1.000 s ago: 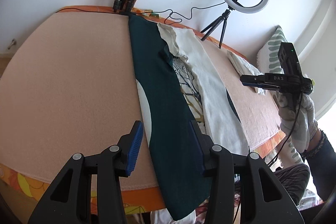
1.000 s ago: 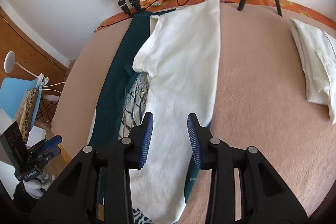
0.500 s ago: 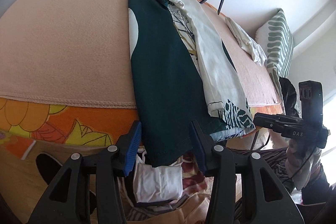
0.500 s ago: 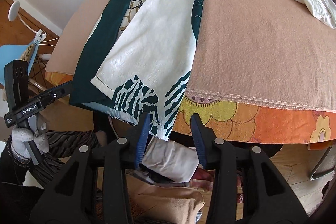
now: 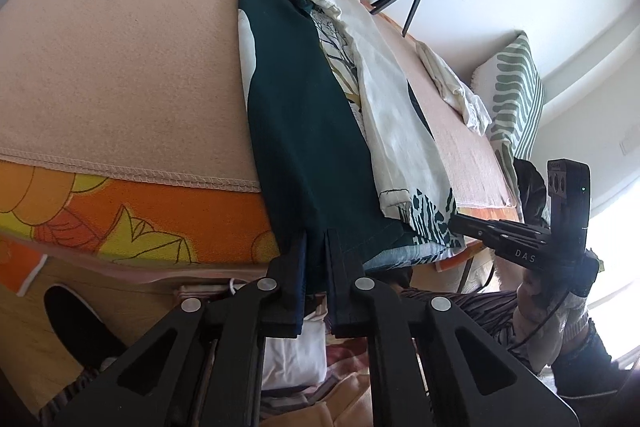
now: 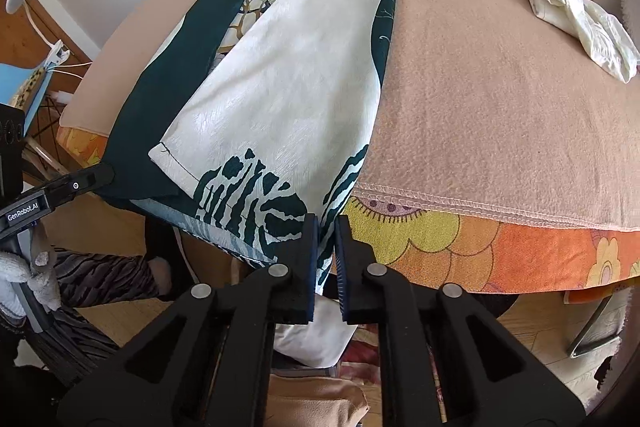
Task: Fold small clothes
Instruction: 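Close both tools on the patterned hem of the folded strip, then lift the hem with both tools, raising it off the blanket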
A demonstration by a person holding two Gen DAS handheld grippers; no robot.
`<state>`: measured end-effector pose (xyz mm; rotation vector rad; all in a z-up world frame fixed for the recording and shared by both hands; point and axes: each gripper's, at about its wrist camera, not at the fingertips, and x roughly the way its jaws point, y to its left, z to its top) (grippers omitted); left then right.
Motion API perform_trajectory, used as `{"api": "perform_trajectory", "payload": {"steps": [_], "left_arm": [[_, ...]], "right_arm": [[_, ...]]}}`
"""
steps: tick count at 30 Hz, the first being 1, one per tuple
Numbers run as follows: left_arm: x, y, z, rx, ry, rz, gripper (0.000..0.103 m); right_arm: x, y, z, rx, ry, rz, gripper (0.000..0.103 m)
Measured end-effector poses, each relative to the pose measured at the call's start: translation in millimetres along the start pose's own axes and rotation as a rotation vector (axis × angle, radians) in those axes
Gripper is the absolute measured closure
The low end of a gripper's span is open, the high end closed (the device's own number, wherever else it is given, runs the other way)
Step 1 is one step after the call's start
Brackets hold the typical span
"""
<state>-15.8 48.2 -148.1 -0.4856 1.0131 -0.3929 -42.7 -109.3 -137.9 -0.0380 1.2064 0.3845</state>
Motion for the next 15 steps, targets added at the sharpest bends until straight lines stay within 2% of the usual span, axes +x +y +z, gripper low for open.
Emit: {"api": "perform_trajectory", "payload": {"steps": [5,8,11,14,15], "left_arm": [[-16.7,-7.4,0.3,0.082,-0.067,0.025,0.101],[-15.8,-2.3,0.6,0.071,-0.059,0.030,0.101],[-12.2,1.2,-2.4,0.058,-0.038,0.025,0.101],[-14.2,0.3,-5.0,0.059,-0.032,0.013,0.101],[-15.4,0.3,-5.7,0.057,-0.033,0.013,0.101]], "right_arm": [[-20.7,-22.2,-5.0,0.076,-0.035,0.068,0.100],[-30.6,-35.5,-8.8,0.103,-0.052,0.078,0.100],[-24.1,-33.0,-11.8,0.068,-0.029,0.043,0.100],[-18.9,-30.9,-14.2,0.045,-0.013,0.050,0.100],[-19.7,-30.3,-14.2,0.038,-0.015,0.023,0.099]]}}
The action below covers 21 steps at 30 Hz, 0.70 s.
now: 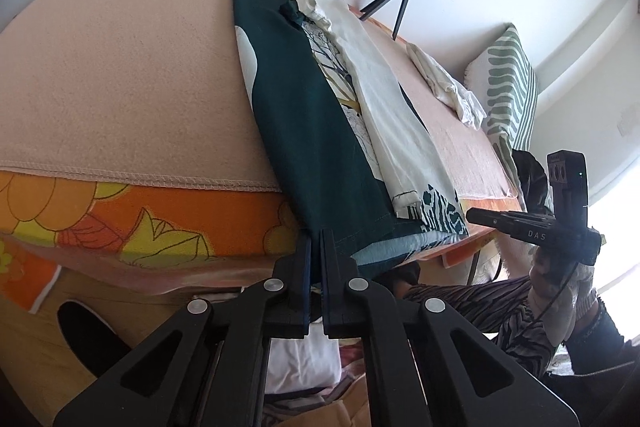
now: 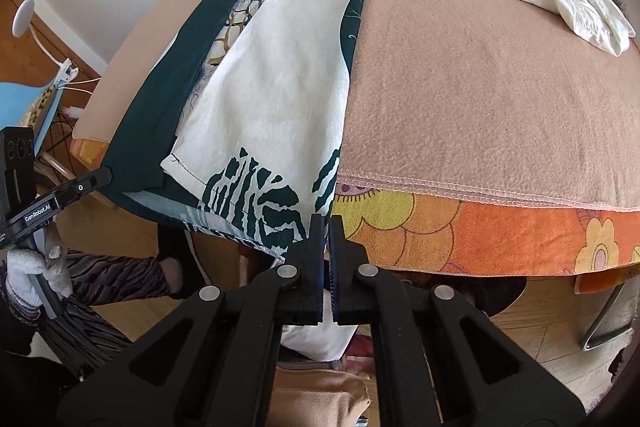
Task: Fold small clothes
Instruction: 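Lift the hem with both tools, raising it off the blanket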
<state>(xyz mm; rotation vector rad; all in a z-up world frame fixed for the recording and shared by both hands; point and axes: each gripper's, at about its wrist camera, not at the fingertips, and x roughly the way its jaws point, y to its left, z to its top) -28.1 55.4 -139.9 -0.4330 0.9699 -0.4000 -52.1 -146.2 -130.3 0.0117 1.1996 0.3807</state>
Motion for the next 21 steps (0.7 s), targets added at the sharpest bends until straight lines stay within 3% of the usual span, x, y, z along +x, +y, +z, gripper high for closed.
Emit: {"api": "perform_trajectory", "payload": {"steps": [1,2,3,5,9,10,11,12,13,14,21], "left_arm": [[-0.4,0.5,0.0,-0.006,0.002,0.003,0.098],[-0.4,1.2,-0.1,-0.016,0.006,0.000,0.092],[0.0,2.3,-0.1,-0.025,0.008,-0.005,0.091],[3.3,4.1,-0.1,-0.040,0.024,-0.002,0.089],[7.3,6.4,-1.0,-0.059,0.040,-0.013,0.089],[7.0,5.2,-1.2,-0.051,0.037,-0.016,0.089],[7.2,3.5,-1.0,-0.040,0.033,-0.019,0.089],[7.4,1.3,-0.8,-0.025,0.028,-0.022,0.089],[7.6,-0.5,-0.6,-0.010,0.024,-0.021,0.093],[7.2,-1.6,-0.4,0.001,0.018,-0.020,0.100],[-0.5,2.0,0.3,0.023,-0.015,0.002,0.100]], "right_arm": [[0.0,0.0,0.0,0.000,0.000,0.000,0.097],[-0.8,1.3,1.3,-0.005,-0.005,-0.027,0.087],[-4.5,4.5,4.4,-0.017,-0.041,-0.064,0.069],[-6.3,7.0,5.6,-0.028,-0.058,-0.068,0.045],[7.7,18.4,12.9,-0.063,-0.042,-0.111,0.043],[7.7,18.4,12.9,-0.063,-0.042,-0.111,0.044],[11.6,20.4,13.2,-0.074,-0.041,-0.119,0.057],[16.5,22.6,12.9,-0.086,-0.031,-0.114,0.082],[21.3,25.2,12.0,-0.100,-0.012,-0.114,0.086],[20.9,28.5,11.5,-0.120,-0.032,-0.134,0.097],[-5.4,-7.1,9.0,-0.017,-0.052,-0.056,0.101]]}}
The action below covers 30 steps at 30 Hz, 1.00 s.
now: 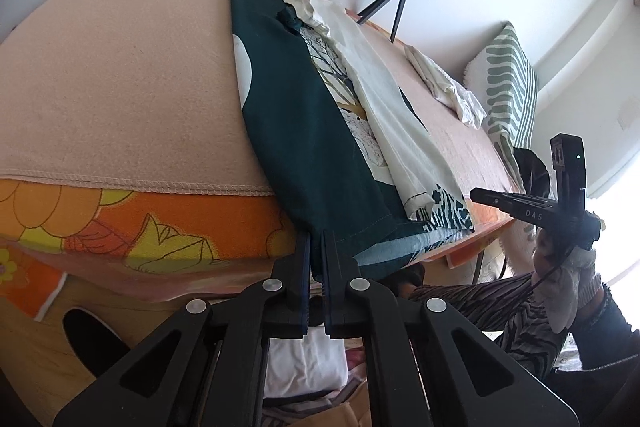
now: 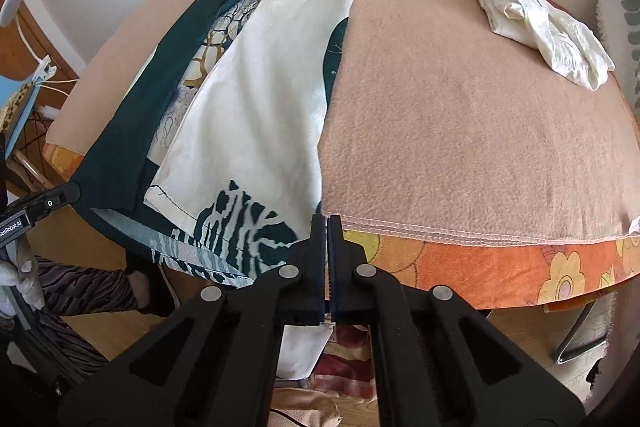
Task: Fold small clothes
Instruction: 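Lift the hem with both tools, raising it off the blanket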
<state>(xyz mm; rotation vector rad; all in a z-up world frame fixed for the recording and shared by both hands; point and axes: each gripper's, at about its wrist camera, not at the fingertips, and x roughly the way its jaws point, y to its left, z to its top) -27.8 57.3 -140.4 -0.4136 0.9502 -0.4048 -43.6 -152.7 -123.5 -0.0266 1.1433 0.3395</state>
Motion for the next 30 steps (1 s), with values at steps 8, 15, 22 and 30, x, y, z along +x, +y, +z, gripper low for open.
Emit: {"api": "perform_trajectory", "payload": {"steps": [8,15,22,30], "left_arm": [[-11.4,-21.6,-0.9,0.069,-0.036,0.097,0.090],[-2.1,-65.0,-11.7,0.281,-0.056,0.120,0.079],[14.3,-66.8,-13.0,0.261,-0.014,0.108,0.079],[13.5,-46.4,-7.6,0.155,-0.010,0.132,0.078]], "right_arm": [[-7.2,2.1,14.8,0.007,-0.011,0.017,0.100],[-13.5,19.2,38.4,-0.055,-0.051,0.062,0.054],[6.2,25.7,18.4,-0.128,-0.003,0.007,0.054],[25.8,29.8,9.8,-0.178,0.035,-0.072,0.059]]}}
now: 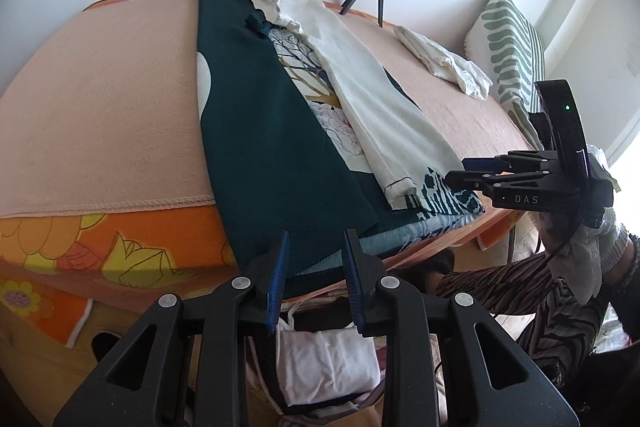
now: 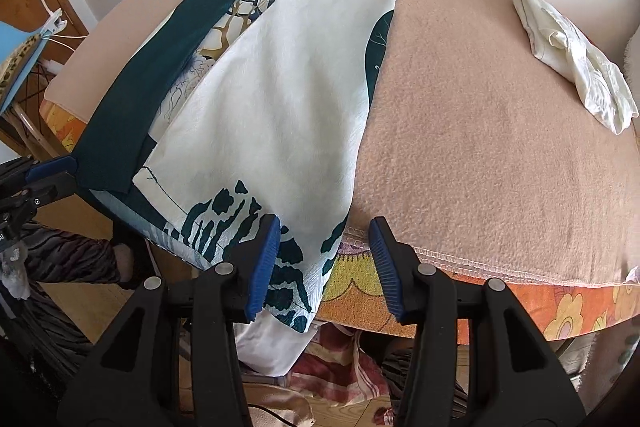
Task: Fold small clothes
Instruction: 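Lift the hem with both tools, raising it off the blanket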
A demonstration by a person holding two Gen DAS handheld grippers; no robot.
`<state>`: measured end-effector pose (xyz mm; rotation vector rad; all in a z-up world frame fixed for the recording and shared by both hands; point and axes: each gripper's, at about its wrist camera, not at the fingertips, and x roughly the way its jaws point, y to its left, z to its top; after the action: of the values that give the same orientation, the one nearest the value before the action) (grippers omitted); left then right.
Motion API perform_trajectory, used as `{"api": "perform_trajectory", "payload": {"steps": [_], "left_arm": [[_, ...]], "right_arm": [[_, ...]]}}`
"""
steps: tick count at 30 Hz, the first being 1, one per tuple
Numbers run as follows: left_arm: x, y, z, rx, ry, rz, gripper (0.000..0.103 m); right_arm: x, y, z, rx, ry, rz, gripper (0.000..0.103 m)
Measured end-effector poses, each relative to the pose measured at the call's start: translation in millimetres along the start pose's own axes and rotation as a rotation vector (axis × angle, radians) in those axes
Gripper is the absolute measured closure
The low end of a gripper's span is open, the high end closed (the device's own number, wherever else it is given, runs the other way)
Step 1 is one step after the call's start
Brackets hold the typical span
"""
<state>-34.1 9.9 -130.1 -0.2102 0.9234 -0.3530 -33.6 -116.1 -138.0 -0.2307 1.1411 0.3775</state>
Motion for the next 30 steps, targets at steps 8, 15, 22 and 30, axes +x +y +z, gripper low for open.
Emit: {"api": "perform_trajectory", "payload": {"steps": [8,15,22,30], "left_arm": [[-7.0,19.2,-6.7,-0.083,0.019,0.012,0.058],[2.9,46.8,-9.3,-0.271,0.090,-0.113,0.057],[16.9,54.3,-11.6,-0.406,0.135,-0.279,0.095],[-6.4,43.1,4.6,-0.347,0.037,-0.314,0.100]], "right_arm": [[-9.1,-19.6,-3.5,0.110,0.016,0.095,0.091],[-10.5,-54.8,-20.8,0.285,0.034,0.249,0.055],[-5.1,-42.2,-22.7,0.248,0.058,0.328,0.087],[-30.7,-76.8,-27.4,0.399,-0.025,0.448,0.100]]}}
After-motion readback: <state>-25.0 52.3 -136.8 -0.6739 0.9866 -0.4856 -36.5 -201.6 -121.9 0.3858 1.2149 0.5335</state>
